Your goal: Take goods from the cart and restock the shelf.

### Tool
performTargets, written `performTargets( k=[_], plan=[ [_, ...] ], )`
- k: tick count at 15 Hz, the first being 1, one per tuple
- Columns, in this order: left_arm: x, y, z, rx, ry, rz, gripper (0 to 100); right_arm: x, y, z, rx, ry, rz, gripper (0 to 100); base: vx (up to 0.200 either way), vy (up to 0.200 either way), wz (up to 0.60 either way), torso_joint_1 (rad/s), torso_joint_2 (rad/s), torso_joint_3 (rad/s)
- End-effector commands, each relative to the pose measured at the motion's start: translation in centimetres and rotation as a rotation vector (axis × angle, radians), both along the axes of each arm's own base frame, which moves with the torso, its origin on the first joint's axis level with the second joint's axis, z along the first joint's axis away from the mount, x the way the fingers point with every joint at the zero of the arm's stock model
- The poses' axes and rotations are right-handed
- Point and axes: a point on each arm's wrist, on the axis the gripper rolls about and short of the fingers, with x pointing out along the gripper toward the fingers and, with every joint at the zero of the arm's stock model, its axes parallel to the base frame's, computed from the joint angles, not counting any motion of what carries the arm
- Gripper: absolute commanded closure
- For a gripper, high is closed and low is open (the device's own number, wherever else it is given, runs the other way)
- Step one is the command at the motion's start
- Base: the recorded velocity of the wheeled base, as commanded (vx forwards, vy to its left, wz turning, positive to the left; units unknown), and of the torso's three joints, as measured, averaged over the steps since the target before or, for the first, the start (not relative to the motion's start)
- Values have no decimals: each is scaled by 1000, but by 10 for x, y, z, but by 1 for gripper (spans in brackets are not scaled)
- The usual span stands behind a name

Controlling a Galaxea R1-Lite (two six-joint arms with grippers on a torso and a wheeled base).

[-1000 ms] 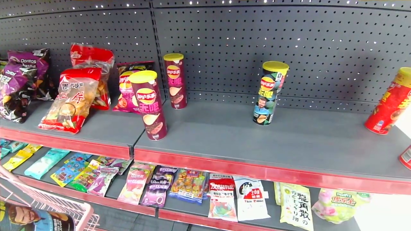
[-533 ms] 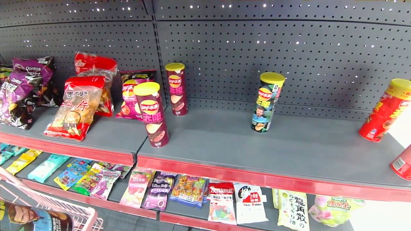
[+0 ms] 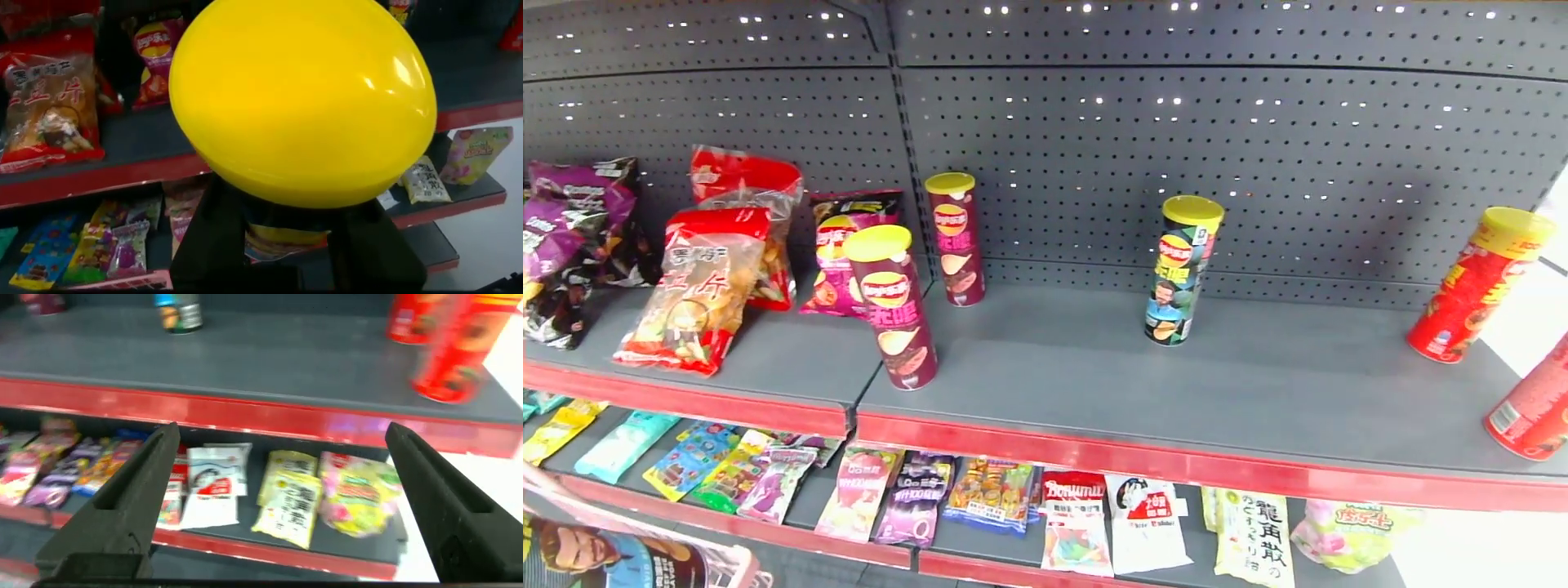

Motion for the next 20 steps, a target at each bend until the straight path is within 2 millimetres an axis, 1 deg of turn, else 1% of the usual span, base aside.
performTargets(
  k=[1, 7, 10, 11, 12, 13, 14, 15, 16, 17, 18, 19, 20],
  plan=[
    [1, 0, 0, 1, 5, 0, 100, 0, 0, 0, 0, 0, 1, 0, 0, 0, 0, 0, 0, 0],
    [1, 0, -10, 4, 23, -6, 100, 0, 0, 0, 0, -2, 1, 0, 0, 0, 0, 0, 0, 0],
    [-10, 0, -42, 45, -9, -33, 100, 2, 0, 1, -27, 33, 18, 0, 0, 0, 0, 0, 0, 0],
    [-10, 0, -44, 39, -3, -45, 100, 2, 0, 1, -26, 30, 21, 0, 0, 0, 0, 0, 0, 0],
    [-7, 0, -43, 26, 14, -54, 100, 1, 1, 10, -25, 5, 67, 0, 0, 0, 0, 0, 0, 0],
    [-3, -1, -39, 10, 44, -70, 100, 3, 2, 61, -21, -20, 133, 0, 0, 0, 0, 0, 0, 0],
    [2, -2, -34, 6, 49, -90, 100, 17, 3, 107, 9, -5, 164, 0, 0, 0, 0, 0, 0, 0],
    [6, -3, -31, 7, 57, -92, 100, 27, 4, 124, 0, 9, 205, 0, 0, 0, 0, 0, 0, 0],
    [16, -4, -23, 7, 63, -90, 100, 49, 9, 139, -85, 53, 366, 0, 0, 0, 0, 0, 0, 0],
    [23, -4, -15, 6, 49, -86, 100, 71, 13, 150, -102, 97, 443, 0, 0, 0, 0, 0, 0, 0],
    [30, -5, -5, 8, 33, -69, 100, 97, 20, 165, -102, 116, 494, 0, 0, 0, 0, 0, 0, 0],
    [39, -5, 5, 11, 52, -26, 100, 131, 34, 175, -103, 146, 560, 0, 0, 0, 0, 0, 0, 0],
    [45, -4, 11, 14, 61, 11, 100, 162, 45, 181, -101, 160, 585, 0, 0, 0, 0, 0, 0, 0]
  ],
)
